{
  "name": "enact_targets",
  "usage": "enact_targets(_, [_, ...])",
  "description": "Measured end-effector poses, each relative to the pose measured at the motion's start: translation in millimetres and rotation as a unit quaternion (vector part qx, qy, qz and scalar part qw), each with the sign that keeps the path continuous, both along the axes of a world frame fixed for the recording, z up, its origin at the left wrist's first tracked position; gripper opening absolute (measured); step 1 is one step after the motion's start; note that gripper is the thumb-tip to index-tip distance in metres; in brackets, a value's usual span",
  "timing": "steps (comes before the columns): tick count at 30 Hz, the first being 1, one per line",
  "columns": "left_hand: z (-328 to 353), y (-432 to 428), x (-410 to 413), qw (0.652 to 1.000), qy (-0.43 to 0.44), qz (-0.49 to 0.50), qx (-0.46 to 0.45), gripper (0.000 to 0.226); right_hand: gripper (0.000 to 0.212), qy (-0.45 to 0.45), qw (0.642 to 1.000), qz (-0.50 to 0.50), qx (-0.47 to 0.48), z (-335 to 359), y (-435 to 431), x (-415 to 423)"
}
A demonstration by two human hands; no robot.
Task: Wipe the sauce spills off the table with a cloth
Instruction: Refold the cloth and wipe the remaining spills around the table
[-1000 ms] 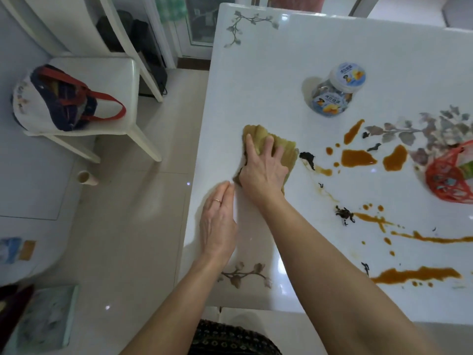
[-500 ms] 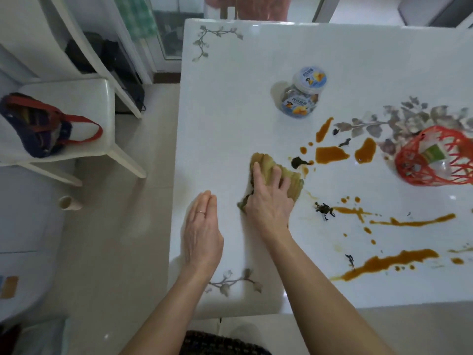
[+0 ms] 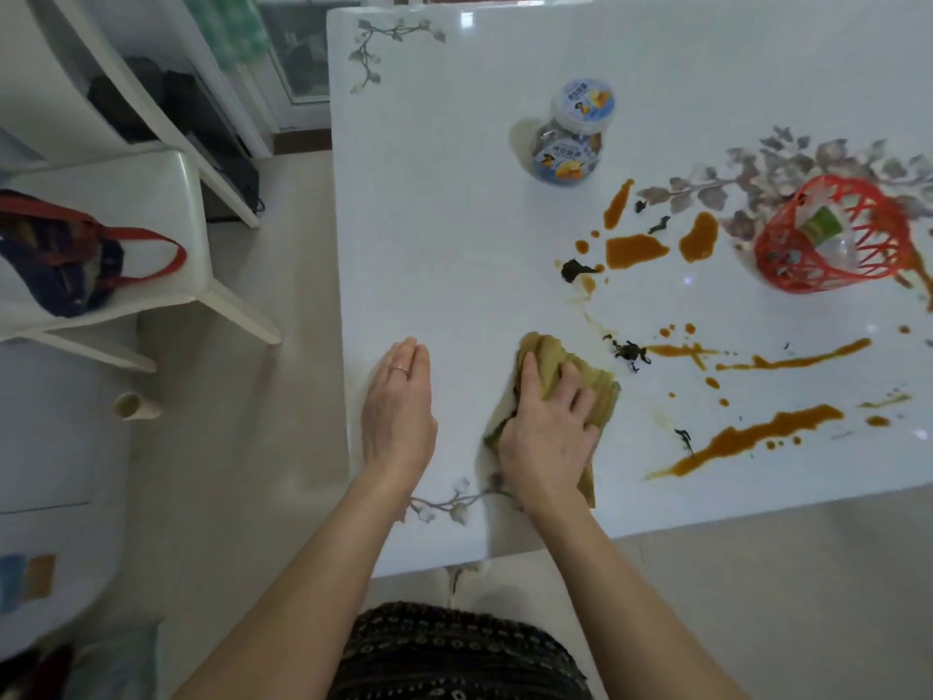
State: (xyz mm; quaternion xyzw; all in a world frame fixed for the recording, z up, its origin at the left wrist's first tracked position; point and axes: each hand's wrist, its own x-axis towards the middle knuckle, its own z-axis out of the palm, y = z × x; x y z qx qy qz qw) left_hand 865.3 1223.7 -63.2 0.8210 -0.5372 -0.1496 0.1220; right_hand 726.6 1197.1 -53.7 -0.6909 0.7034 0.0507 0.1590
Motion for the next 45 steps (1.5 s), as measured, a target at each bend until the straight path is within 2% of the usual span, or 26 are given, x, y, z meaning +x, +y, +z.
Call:
enact_targets(3, [5, -2, 4, 1.0, 0.001, -0.011, 0.0, 0.062, 0.067, -0.045, 0.996, 0.072, -0.006, 4, 37, 35])
enact_targets(6, [9, -1, 5, 1.0, -0.006, -0.024, 0.001, 0.063, 0.065, -0.024, 0.986, 0.167, -0.018, 2, 57, 18])
enact_targets(9, [6, 3, 2, 0.999, -0.008, -0.041, 0.02, 0.07, 0.062, -0.001, 0.989, 0.132, -0.064, -5, 46, -8])
enact_targets(12, [5, 8, -1, 0.998, -0.006, -0.046, 0.031, 0.073, 0.065, -0.013, 0.994, 0.082, -0.067, -5, 57, 9])
enact_targets(14, [7, 10, -2, 0.998, -0.015, -0.047, 0.047, 0.072, 0.066, -0.042, 0.985, 0.148, -0.074, -6, 78, 16])
enact_targets(17, [5, 11, -8, 0.996, -0.03, -0.038, 0.077, 0.074, 0.067, -0.036, 0.968, 0.232, -0.092, -12, 78, -17])
enact_targets(19, [3, 13, -18, 0.995, -0.029, -0.034, 0.092, 0.075, 0.062, -0.006, 0.974, 0.195, -0.113, -19, 56, -48])
enact_targets(21, [1, 17, -31, 0.992, -0.024, -0.052, 0.11, 0.07, 0.06, 0.014, 0.988, 0.112, -0.11, -20, 32, -71])
enact_targets(24, [3, 19, -54, 0.988, 0.004, -0.091, 0.126, 0.065, 0.059, -0.008, 0.992, 0.036, -0.12, -16, 27, -69])
enact_targets(25, [4, 18, -62, 0.987, 0.016, -0.099, 0.127, 0.065, 0.059, -0.013, 0.991, 0.044, -0.128, -16, 34, -67])
enact_targets(29, [9, 13, -77, 0.983, 0.034, -0.107, 0.145, 0.065, 0.054, 0.005, 0.975, 0.181, -0.13, -23, 34, -101])
enact_targets(34, [10, 15, -80, 0.983, 0.014, -0.097, 0.153, 0.065, 0.059, -0.014, 0.989, 0.035, -0.144, -22, 0, -130])
enact_targets(36, [11, 13, -85, 0.984, 0.009, -0.082, 0.155, 0.065, 0.057, -0.019, 0.984, 0.086, -0.156, -23, 11, -127])
enact_targets(39, [10, 9, -91, 0.985, -0.014, -0.072, 0.156, 0.065, 0.054, -0.024, 0.958, 0.242, -0.153, -25, 12, -156])
enact_targets(40, [9, 9, -93, 0.985, -0.019, -0.069, 0.156, 0.064, 0.055, -0.02, 0.959, 0.243, -0.146, -24, 2, -167])
enact_targets(43, [8, 9, -95, 0.988, -0.028, -0.054, 0.145, 0.061, 0.06, -0.039, 0.98, 0.145, -0.128, -16, -19, -172])
enact_targets(45, [8, 9, -100, 0.992, -0.022, -0.034, 0.116, 0.058, 0.06, -0.054, 0.976, 0.177, -0.114, -14, -14, -160])
